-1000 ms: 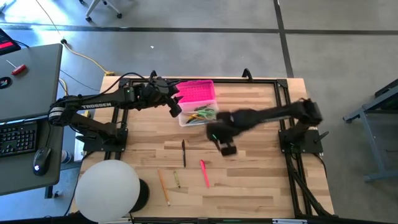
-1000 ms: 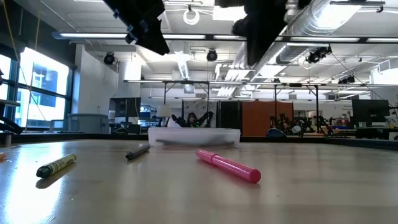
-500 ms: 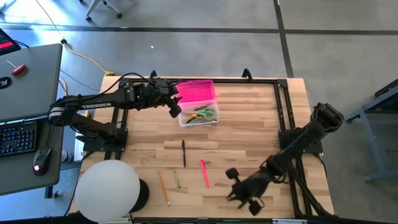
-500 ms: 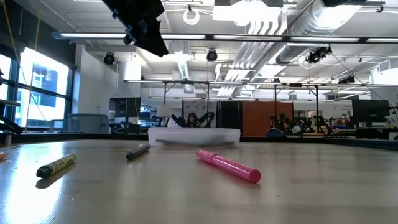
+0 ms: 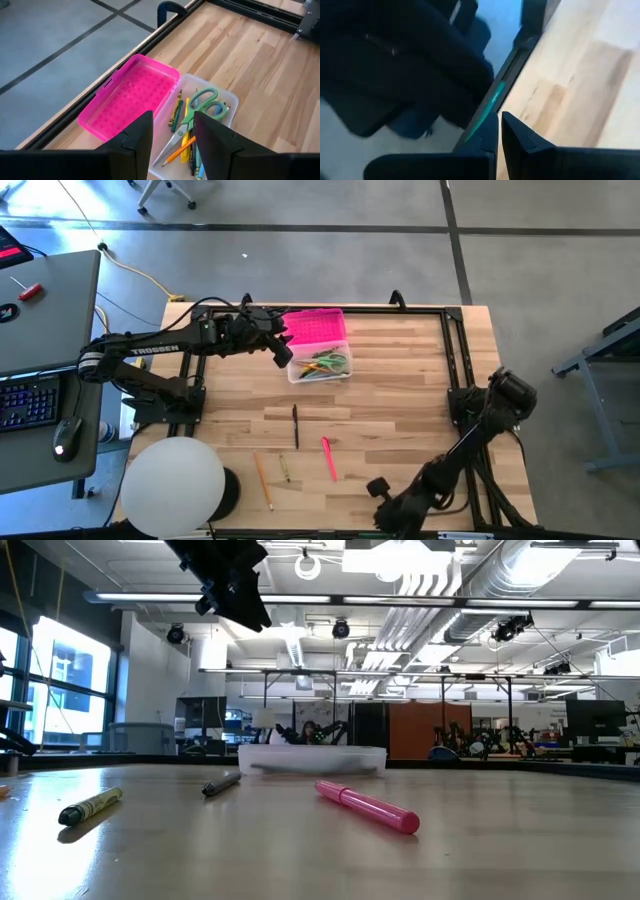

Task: Pick & place school supplies into a supply box
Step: Put the dark green crayon into the pink supply box

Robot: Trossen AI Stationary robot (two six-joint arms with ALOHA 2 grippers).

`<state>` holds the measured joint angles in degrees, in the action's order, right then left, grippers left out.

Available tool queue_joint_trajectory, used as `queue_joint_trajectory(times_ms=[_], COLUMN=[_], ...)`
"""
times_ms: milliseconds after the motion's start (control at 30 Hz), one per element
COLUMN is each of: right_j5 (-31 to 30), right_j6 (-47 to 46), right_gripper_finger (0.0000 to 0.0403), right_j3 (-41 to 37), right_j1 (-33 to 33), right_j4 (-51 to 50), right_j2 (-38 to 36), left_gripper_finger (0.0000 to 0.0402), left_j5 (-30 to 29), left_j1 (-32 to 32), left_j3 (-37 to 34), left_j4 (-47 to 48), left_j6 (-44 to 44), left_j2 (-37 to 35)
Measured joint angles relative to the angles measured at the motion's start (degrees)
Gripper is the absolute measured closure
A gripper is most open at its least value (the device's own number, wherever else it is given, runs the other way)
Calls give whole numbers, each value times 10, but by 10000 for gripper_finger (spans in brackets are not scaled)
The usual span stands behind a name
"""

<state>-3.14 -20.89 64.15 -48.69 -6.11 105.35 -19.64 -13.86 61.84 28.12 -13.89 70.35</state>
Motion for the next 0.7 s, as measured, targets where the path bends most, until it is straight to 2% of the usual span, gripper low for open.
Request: queue_joint_trajectory(times_ms=[100, 233, 433, 700], right_j5=[26, 39, 78, 78], right_j6=[3, 18, 28, 30], right_gripper_finger=[402, 403, 403, 402], right_j3=[48, 85, 94, 94], right_j1=[0, 0, 0, 3], right_j4=[-52, -53, -56, -56], right_j2=[25, 57, 93, 97], left_gripper_finger=[227, 227, 227, 227], left_j5=[0, 0, 0, 0], left_j1=[0, 0, 0, 0], left_j3=[0, 0, 0, 0], left_j4=[0, 4, 6, 6], left_j6=[-1, -1, 2, 20], left_j2=[0, 0, 0, 0])
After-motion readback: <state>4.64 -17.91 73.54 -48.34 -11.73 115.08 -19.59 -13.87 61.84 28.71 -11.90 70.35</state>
